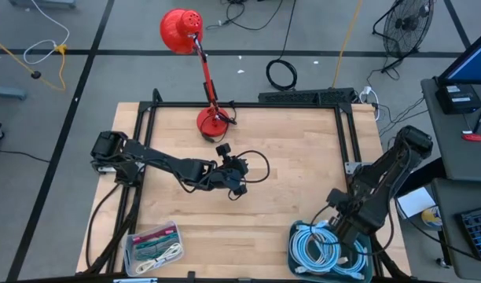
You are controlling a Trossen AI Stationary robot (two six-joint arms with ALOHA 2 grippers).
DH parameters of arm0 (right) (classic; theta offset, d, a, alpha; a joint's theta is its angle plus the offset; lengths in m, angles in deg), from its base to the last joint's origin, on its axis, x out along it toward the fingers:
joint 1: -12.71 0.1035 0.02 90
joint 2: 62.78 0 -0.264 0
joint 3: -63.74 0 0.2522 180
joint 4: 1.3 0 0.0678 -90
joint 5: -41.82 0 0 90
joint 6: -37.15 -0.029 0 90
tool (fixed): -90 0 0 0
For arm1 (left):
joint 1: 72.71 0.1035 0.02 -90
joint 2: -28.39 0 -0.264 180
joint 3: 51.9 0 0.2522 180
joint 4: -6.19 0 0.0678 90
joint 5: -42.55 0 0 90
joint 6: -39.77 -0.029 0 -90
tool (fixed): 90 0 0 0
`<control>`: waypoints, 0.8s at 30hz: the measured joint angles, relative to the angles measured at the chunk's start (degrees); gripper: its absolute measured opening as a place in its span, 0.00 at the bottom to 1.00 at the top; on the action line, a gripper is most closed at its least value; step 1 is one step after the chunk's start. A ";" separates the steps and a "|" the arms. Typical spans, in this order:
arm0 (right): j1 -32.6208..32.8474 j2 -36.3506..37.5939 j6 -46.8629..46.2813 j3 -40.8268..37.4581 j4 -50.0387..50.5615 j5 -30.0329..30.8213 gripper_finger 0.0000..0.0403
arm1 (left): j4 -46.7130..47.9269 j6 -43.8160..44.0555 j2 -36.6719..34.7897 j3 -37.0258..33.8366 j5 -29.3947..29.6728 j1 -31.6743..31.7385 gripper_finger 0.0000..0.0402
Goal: Pick & Place USB Port
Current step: Adjust the bins
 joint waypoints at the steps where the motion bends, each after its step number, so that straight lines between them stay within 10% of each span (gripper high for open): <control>1: -0.69 0.01 0.93 0.69 0.61 1.57 0.00 | 0.08 0.01 0.00 0.00 0.01 0.00 0.17; 9: -7.69 0.04 21.35 5.51 -15.58 11.99 0.00 | 0.93 0.79 0.00 0.00 0.00 0.00 0.17; 15: -11.68 0.04 40.43 5.59 -42.38 7.43 0.00 | 2.49 1.88 0.00 0.00 0.01 0.00 0.17; 24: -15.10 -0.73 48.99 5.59 -50.51 9.17 0.00 | 3.18 2.07 0.00 0.00 0.10 0.00 0.17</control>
